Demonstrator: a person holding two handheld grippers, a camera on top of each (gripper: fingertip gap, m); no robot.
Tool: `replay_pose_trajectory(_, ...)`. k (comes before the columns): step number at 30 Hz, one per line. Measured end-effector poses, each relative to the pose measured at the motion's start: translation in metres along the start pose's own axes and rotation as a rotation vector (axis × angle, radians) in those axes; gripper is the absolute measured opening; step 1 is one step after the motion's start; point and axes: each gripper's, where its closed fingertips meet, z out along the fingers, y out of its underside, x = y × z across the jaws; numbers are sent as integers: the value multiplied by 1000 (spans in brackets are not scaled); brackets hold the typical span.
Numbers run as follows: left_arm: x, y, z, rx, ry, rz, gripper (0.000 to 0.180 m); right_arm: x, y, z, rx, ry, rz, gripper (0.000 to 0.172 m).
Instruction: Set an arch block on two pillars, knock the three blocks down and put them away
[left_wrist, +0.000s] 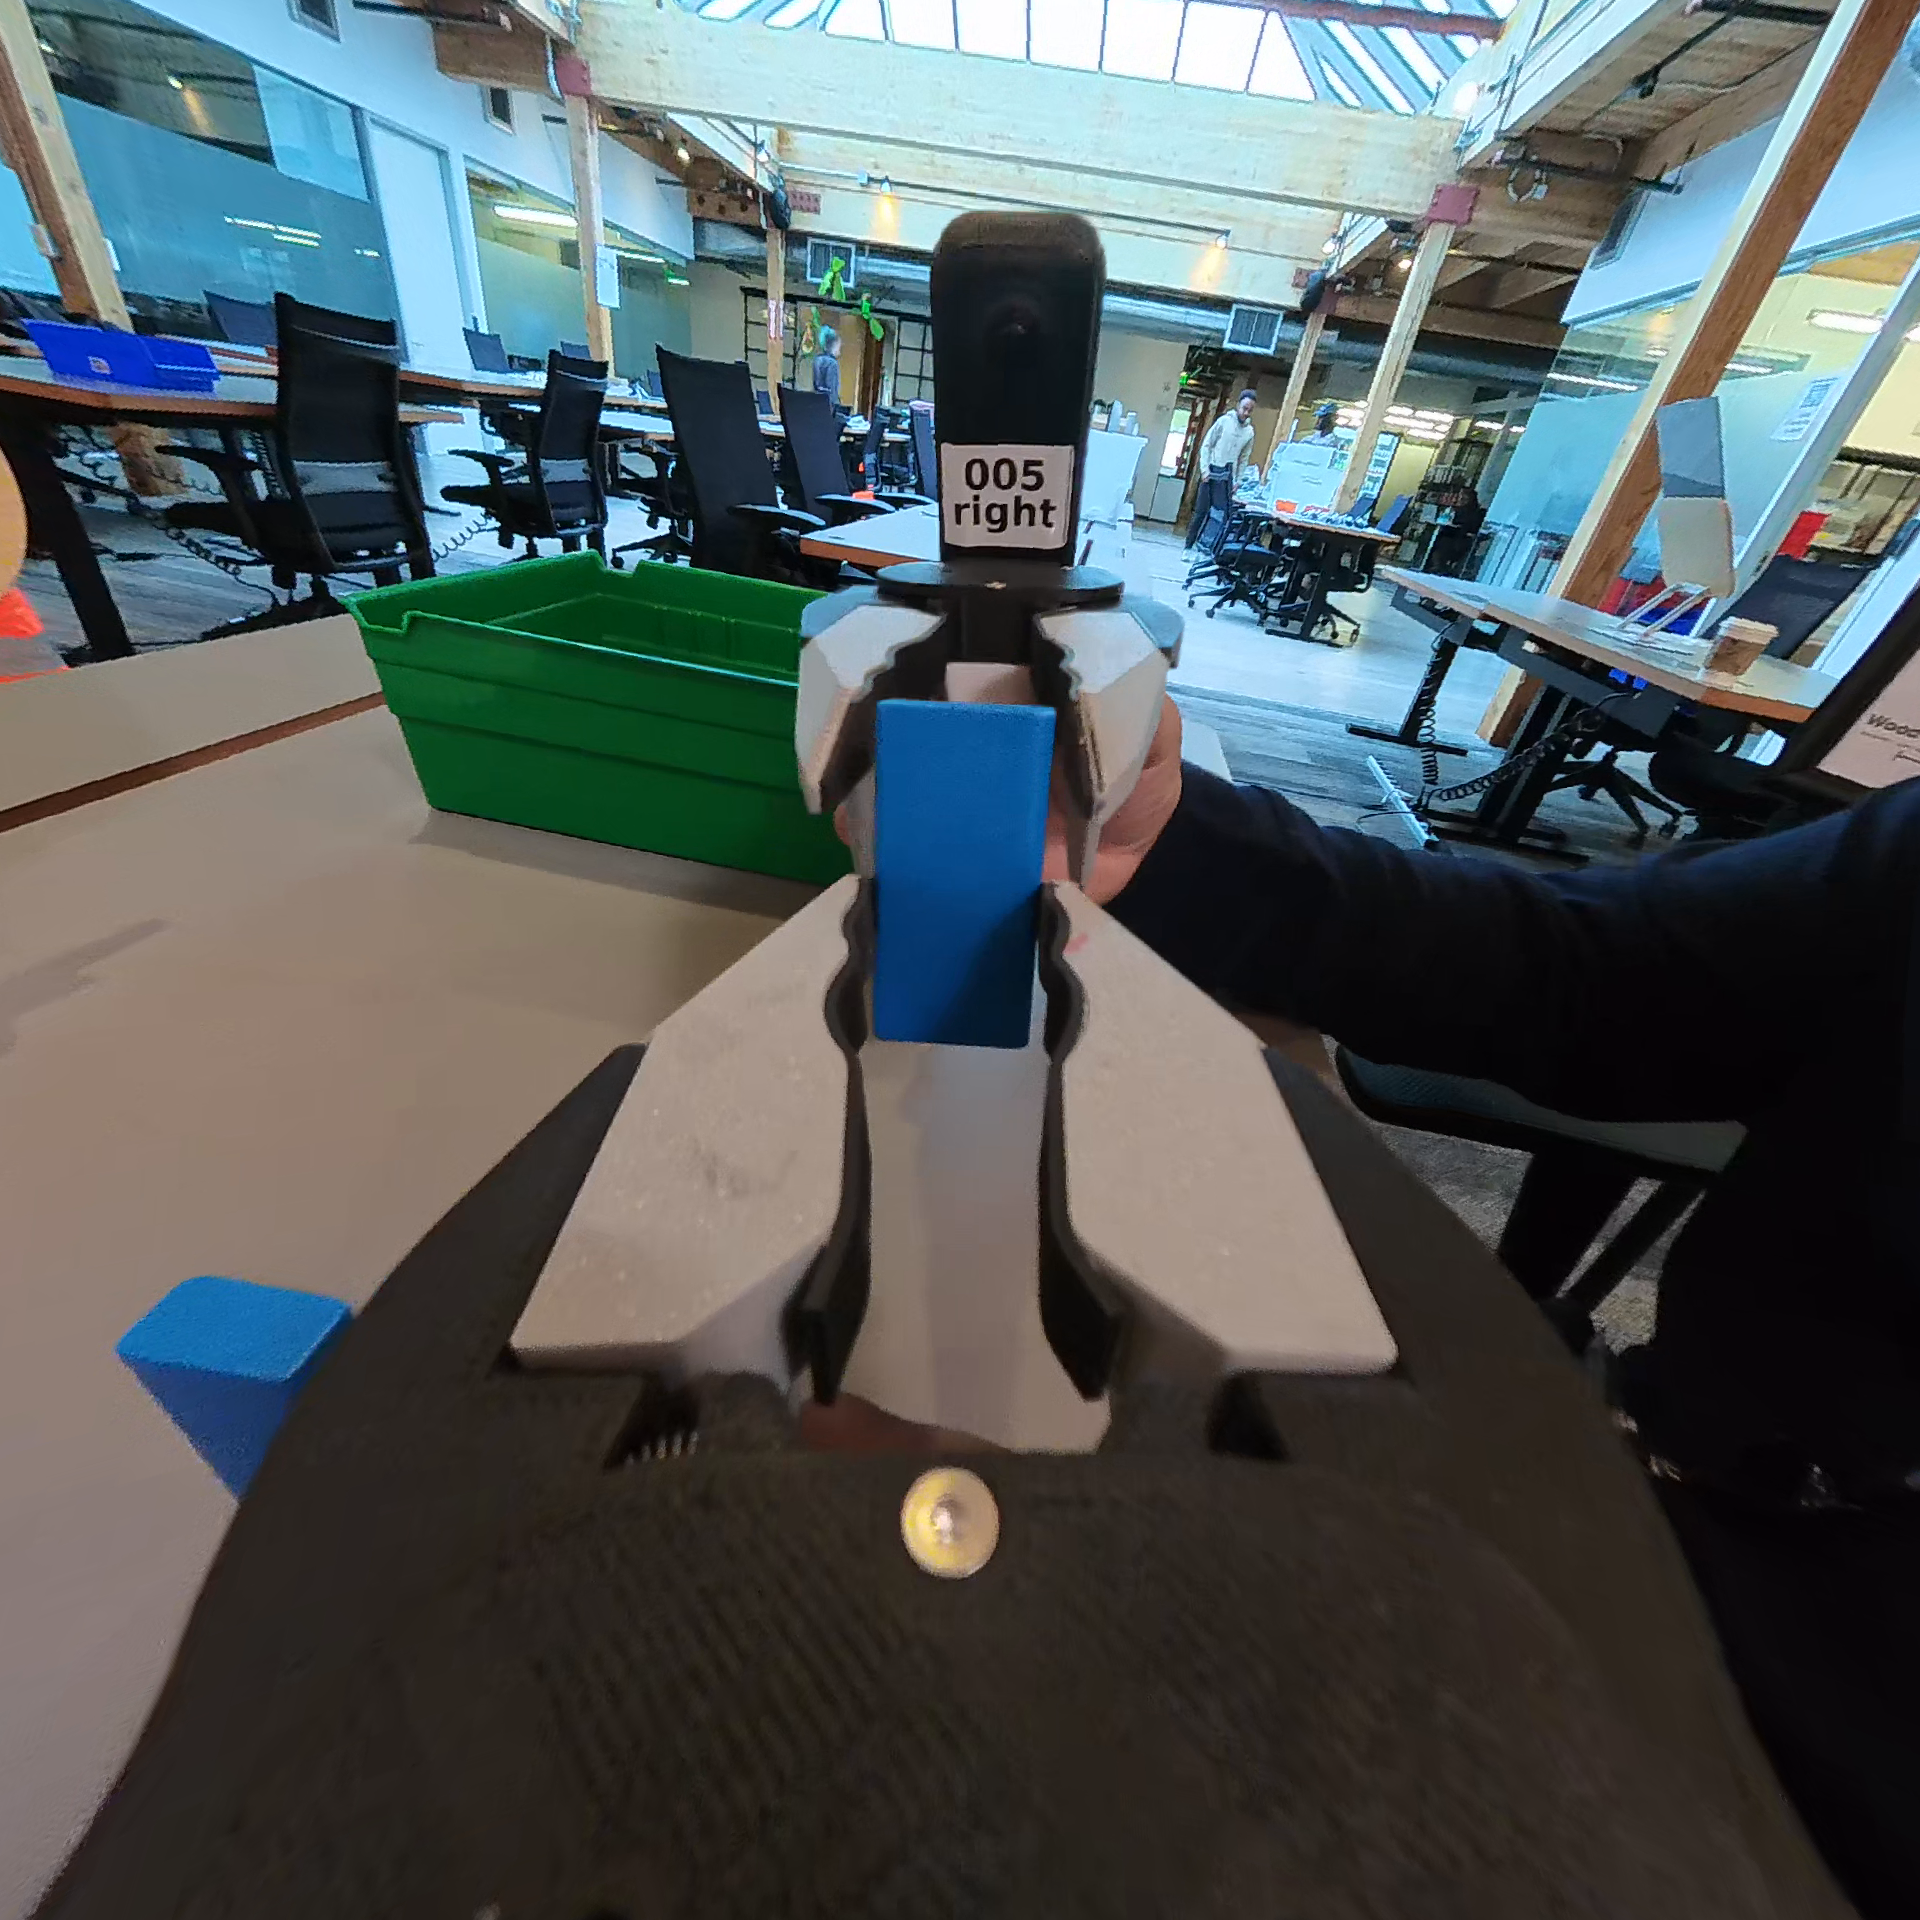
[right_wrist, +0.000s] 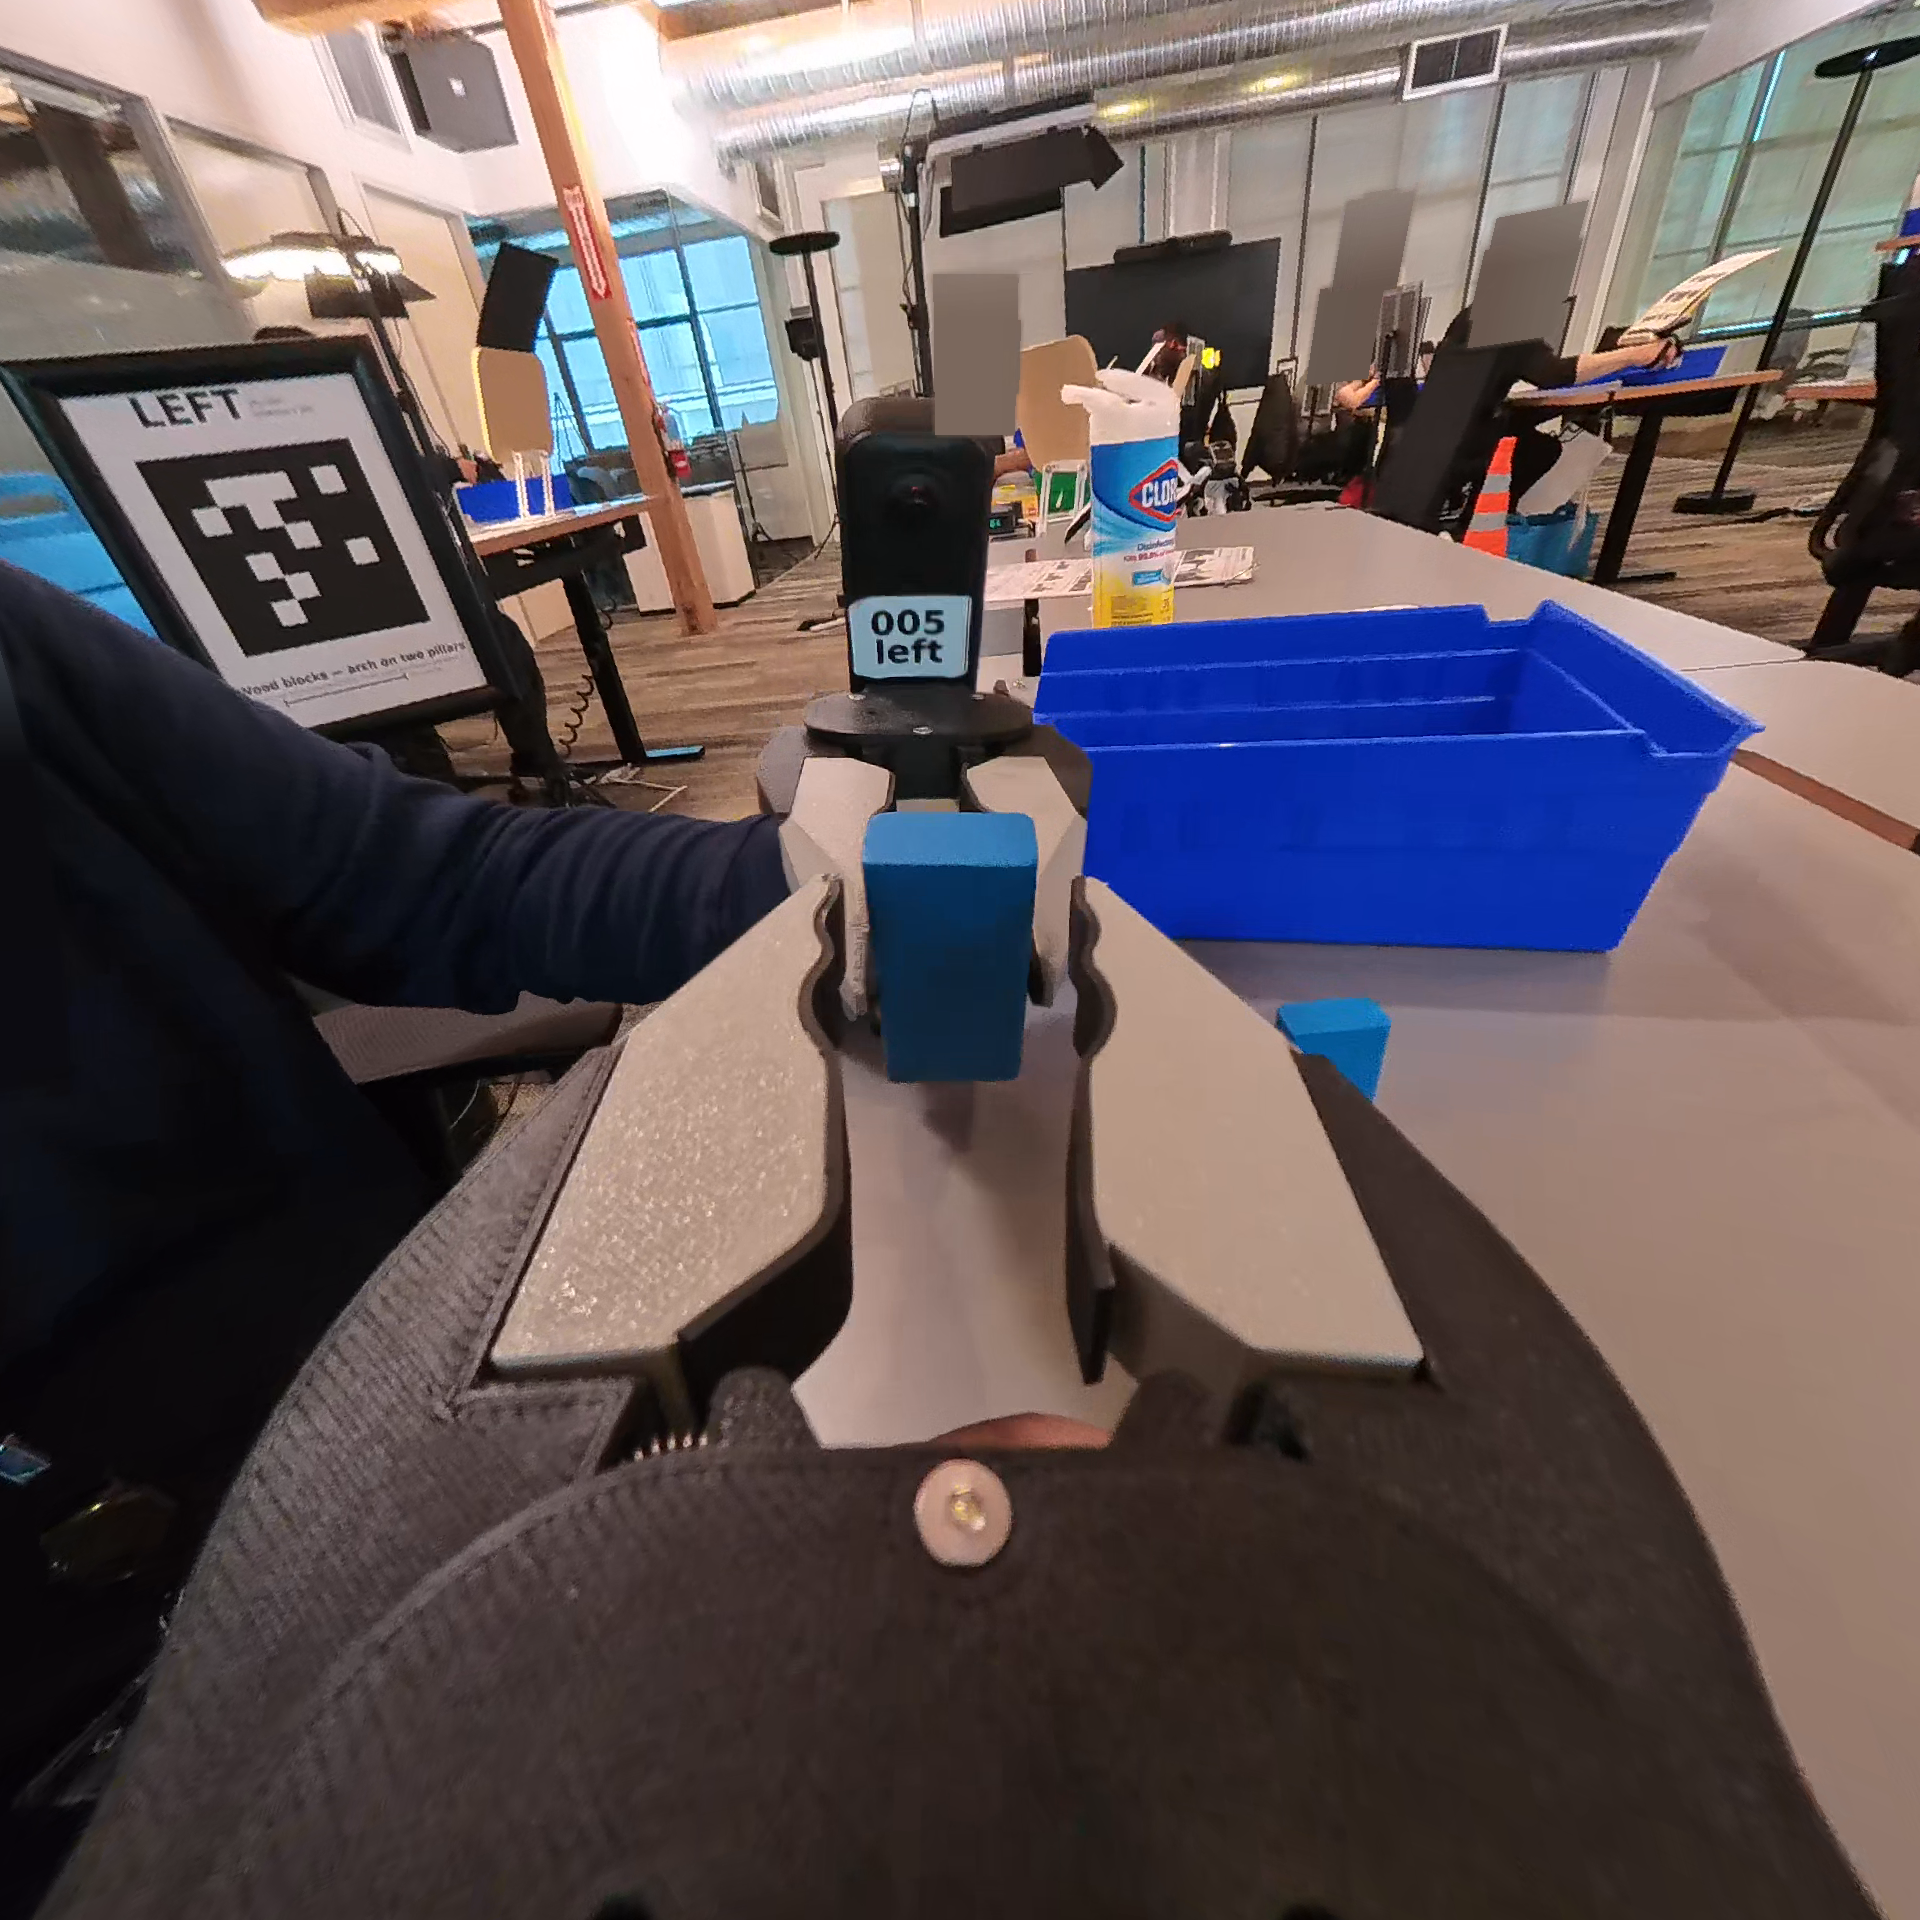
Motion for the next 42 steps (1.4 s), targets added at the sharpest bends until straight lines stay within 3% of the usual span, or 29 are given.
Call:
replay_pose_trajectory(3,0,2,5,6,-5,-3,29,-1,1,4,-3,6,-17,31)
replay_pose_trajectory(35,0,8,8,-19,-17,-8,29,0,8,5,-46,24,-37,30)
replay_pose_trajectory(42,-10,10,-1,-70,-79,40,34,9,4,2,-14,63,-26,30)
